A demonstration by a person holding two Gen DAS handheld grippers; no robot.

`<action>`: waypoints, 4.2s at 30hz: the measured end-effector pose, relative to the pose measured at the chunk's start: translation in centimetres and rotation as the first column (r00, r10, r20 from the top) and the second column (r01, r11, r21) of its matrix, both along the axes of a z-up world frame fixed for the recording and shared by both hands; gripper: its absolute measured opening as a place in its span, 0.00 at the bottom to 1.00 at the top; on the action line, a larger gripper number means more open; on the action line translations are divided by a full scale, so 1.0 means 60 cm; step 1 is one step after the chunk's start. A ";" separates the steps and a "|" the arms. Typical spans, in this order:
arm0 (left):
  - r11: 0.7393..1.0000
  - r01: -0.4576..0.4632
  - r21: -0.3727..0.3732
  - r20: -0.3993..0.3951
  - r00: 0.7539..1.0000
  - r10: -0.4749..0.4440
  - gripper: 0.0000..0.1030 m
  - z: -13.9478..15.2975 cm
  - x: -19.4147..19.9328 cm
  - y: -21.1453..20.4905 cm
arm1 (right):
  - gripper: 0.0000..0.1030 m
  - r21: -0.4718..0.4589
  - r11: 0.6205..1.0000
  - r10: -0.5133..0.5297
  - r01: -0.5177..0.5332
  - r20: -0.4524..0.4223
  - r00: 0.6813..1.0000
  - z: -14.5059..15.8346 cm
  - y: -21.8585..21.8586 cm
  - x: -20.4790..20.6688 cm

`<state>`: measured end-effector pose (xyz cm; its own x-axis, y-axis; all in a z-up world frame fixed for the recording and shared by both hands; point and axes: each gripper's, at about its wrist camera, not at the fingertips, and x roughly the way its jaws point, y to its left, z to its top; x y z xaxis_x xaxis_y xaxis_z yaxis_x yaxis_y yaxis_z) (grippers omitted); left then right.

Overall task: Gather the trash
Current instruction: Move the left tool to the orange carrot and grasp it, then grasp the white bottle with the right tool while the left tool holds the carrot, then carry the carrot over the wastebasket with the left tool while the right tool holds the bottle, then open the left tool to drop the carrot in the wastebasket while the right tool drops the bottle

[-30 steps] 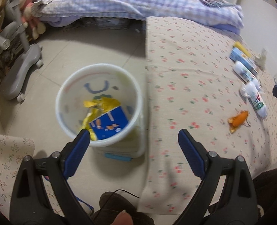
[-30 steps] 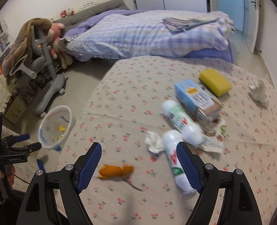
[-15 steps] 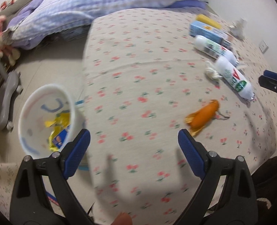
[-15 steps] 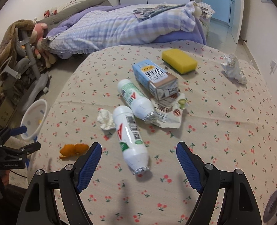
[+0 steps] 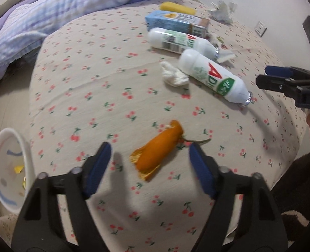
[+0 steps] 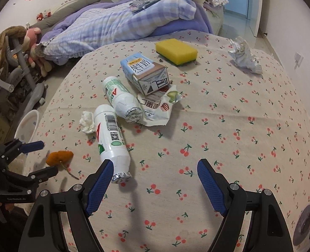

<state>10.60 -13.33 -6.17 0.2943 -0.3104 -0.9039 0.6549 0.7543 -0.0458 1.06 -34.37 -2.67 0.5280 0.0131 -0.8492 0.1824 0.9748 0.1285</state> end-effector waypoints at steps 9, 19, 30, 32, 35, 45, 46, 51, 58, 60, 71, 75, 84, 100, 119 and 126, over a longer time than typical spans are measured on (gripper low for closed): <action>1.000 -0.006 -0.022 -0.048 0.999 0.004 0.16 -0.006 0.007 0.001 | 0.81 0.002 1.000 0.015 -0.015 -0.013 1.000 -0.004 0.011 0.011; 0.989 -0.131 -0.066 -0.048 0.991 0.128 0.14 0.019 0.026 0.057 | 0.81 0.017 0.998 0.054 -0.054 -0.034 0.998 -0.009 0.052 0.049; 0.970 -0.227 -0.085 -0.048 0.974 0.223 0.14 0.030 0.033 0.111 | 0.77 -0.008 0.993 0.120 -0.121 -0.083 0.989 -0.031 0.106 0.095; 0.968 -0.236 -0.084 -0.048 0.971 0.233 0.14 0.031 0.034 0.117 | 0.67 -0.016 0.991 0.131 -0.133 -0.091 0.987 -0.036 0.114 0.100; 0.965 -0.248 -0.085 -0.047 0.968 0.245 0.14 0.031 0.034 0.128 | 0.41 -0.037 0.988 0.148 -0.152 -0.096 0.984 -0.039 0.125 0.103; 0.951 -0.283 -0.126 -0.035 0.959 0.281 0.14 0.053 0.032 0.163 | 0.36 -0.020 0.987 0.160 -0.160 -0.029 0.987 0.012 0.135 0.069; 0.948 -0.289 -0.131 -0.033 0.957 0.287 0.14 0.056 0.032 0.168 | 0.36 -0.013 0.987 0.158 -0.158 -0.019 0.987 0.021 0.134 0.065; 0.934 -0.323 -0.156 -0.032 0.946 0.322 0.14 0.066 0.037 0.197 | 0.36 0.010 0.989 0.148 -0.148 0.022 0.989 0.052 0.138 0.053; 0.903 -0.385 -0.193 -0.029 0.922 0.387 0.14 0.081 0.046 0.249 | 0.36 0.021 0.988 0.149 -0.150 0.056 0.987 0.081 0.163 0.060; 0.891 -0.408 -0.202 -0.030 0.911 0.411 0.14 0.082 0.050 0.267 | 0.36 0.025 0.987 0.156 -0.158 0.062 0.986 0.086 0.173 0.066; 0.802 -0.556 -0.220 -0.040 0.826 0.562 0.14 0.076 0.074 0.391 | 0.36 0.038 0.964 0.260 -0.263 0.075 0.963 0.102 0.293 0.120; 0.774 -0.595 -0.217 -0.029 0.797 0.604 0.14 0.062 0.080 0.431 | 0.36 0.032 0.950 0.307 -0.309 0.066 0.949 0.099 0.344 0.145; 0.747 -0.633 -0.202 -0.011 0.764 0.645 0.14 0.038 0.104 0.467 | 0.36 0.037 0.934 0.355 -0.357 0.045 0.934 0.086 0.416 0.178; 0.632 -0.773 -0.055 0.033 0.632 0.775 0.84 0.046 0.091 0.547 | 0.36 0.073 0.891 0.447 -0.448 0.024 0.894 0.072 0.535 0.228; 0.594 -0.804 0.019 0.060 0.594 0.802 0.88 0.047 0.085 0.589 | 0.38 0.159 0.869 0.477 -0.469 -0.013 0.879 -0.001 0.627 0.308; 0.609 -0.793 0.016 0.055 0.609 0.791 0.88 0.048 0.082 0.581 | 0.70 0.177 0.881 0.438 -0.438 0.044 0.898 0.027 0.599 0.305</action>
